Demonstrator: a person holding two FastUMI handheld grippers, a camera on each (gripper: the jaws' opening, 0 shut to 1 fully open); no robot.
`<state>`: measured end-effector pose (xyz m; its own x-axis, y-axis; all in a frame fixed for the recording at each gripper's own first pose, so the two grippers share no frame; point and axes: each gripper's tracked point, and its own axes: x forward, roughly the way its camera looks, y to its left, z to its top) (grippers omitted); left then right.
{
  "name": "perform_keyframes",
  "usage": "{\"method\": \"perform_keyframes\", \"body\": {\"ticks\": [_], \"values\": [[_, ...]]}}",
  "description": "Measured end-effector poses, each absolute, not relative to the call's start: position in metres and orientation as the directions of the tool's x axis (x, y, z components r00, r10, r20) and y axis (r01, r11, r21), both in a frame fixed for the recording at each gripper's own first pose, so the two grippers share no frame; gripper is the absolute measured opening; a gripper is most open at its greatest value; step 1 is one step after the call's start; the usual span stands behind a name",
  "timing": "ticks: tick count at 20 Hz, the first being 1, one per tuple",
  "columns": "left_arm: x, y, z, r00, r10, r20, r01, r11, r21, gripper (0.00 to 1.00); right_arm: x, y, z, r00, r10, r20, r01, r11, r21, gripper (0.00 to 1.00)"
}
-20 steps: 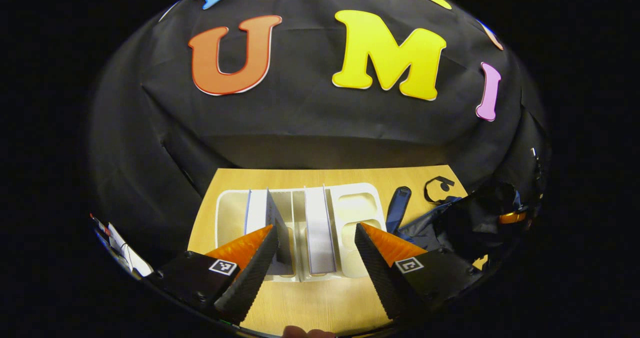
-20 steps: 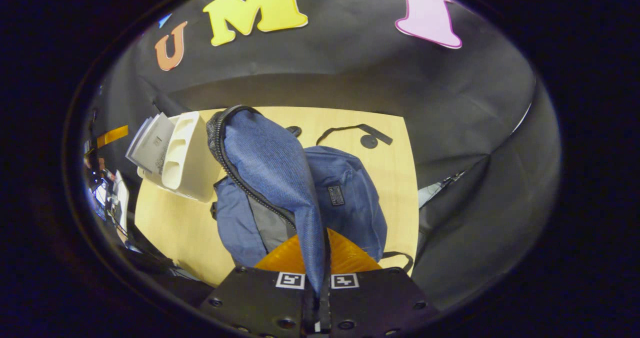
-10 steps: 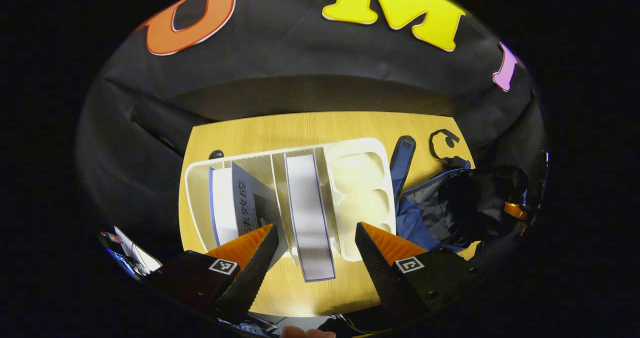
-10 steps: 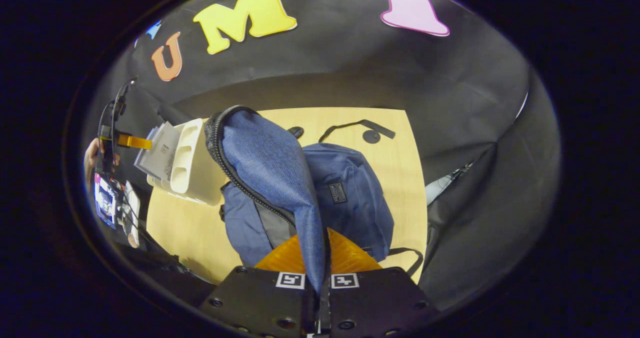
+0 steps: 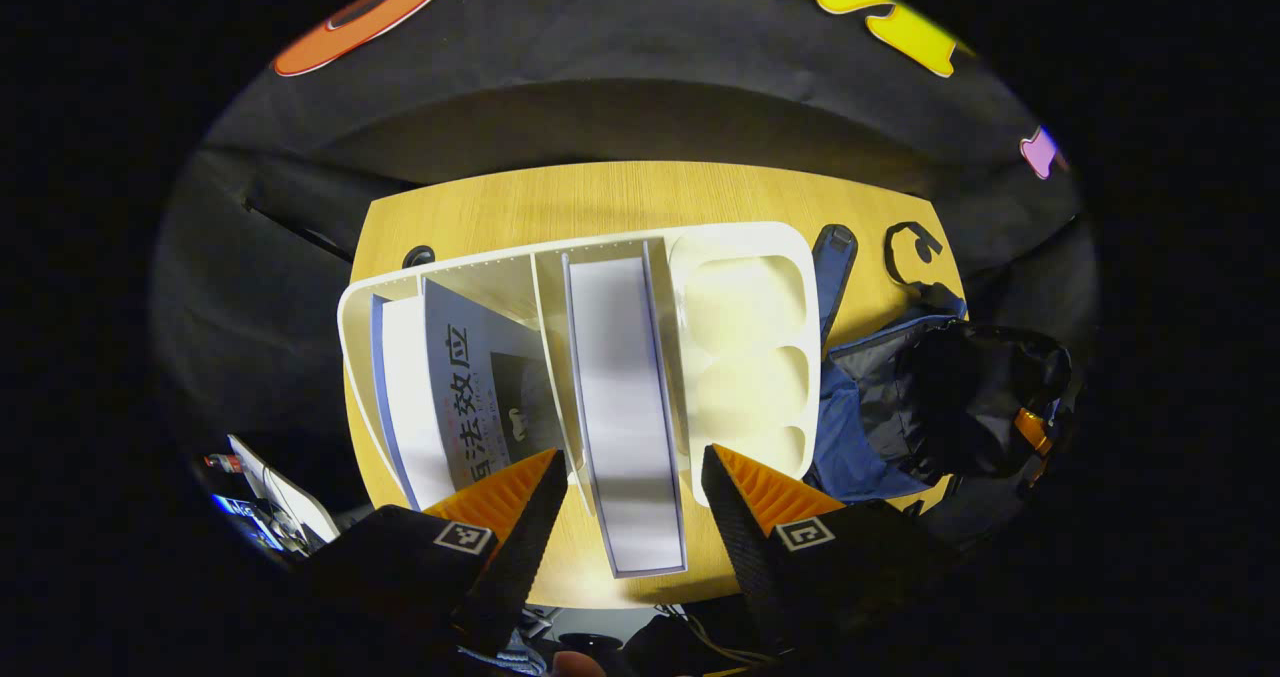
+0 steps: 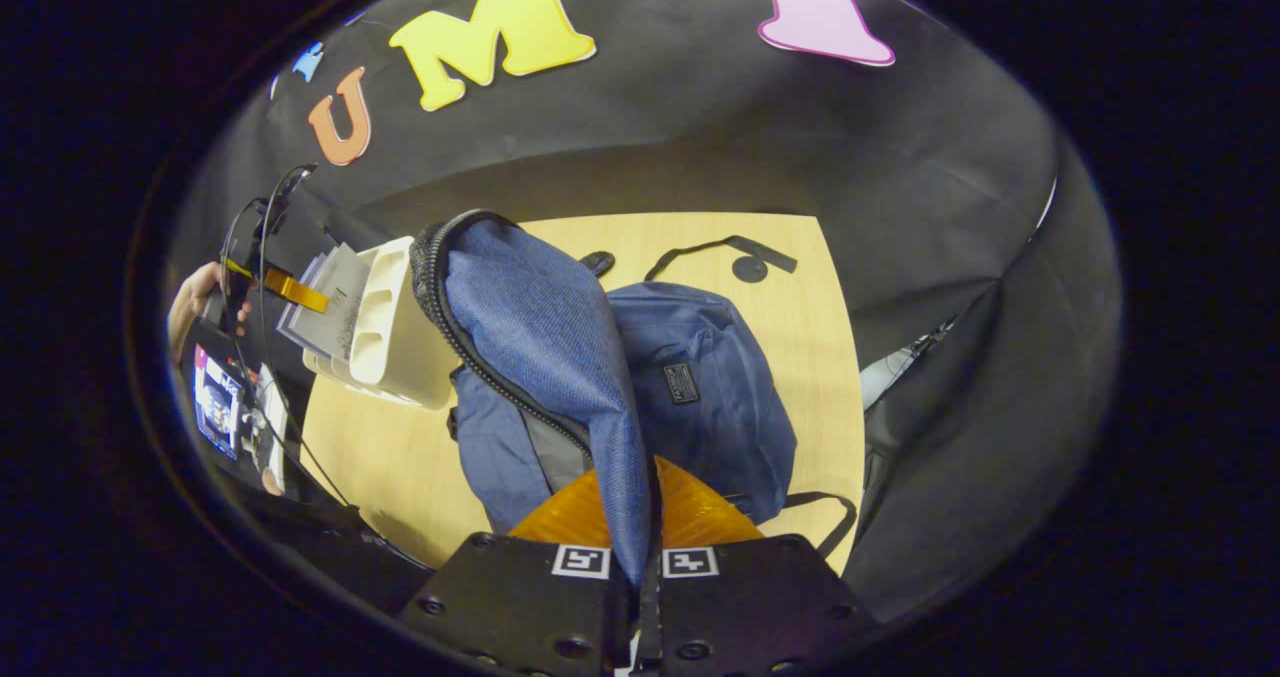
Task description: Open the schoolbag, grab two books from the bookshelf and put them into the schoolbag.
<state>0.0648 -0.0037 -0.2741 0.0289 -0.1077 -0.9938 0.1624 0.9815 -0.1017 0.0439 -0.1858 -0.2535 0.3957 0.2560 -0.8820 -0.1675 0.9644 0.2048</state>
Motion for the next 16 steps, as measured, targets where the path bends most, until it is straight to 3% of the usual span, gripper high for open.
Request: {"method": "perform_keyframes", "body": {"ticks": [1, 7, 9, 16], "values": [[0.064, -0.002, -0.276, 0.019, -0.097, -0.995, 0.17, 0.981, -0.092, 0.85, 0.044, -0.186, -0.253, 0.396, 0.258, -0.881, -0.167, 0.964, 0.207, 0.05], [0.058, -0.002, -0.284, -0.052, -0.069, -0.996, 0.19, 0.979, -0.077, 0.73, 0.039, -0.183, -0.255, 0.396, 0.262, -0.88, -0.176, 0.962, 0.207, 0.05], [0.057, -0.005, -0.286, -0.068, -0.074, -0.995, 0.18, 0.98, -0.085, 0.56, 0.038, -0.182, -0.256, 0.394, 0.267, -0.88, -0.176, 0.961, 0.214, 0.05], [0.047, 0.006, -0.272, -0.073, -0.075, -0.995, 0.17, 0.982, -0.087, 0.43, 0.038, -0.179, -0.256, 0.398, 0.269, -0.877, -0.172, 0.961, 0.217, 0.05]]}}
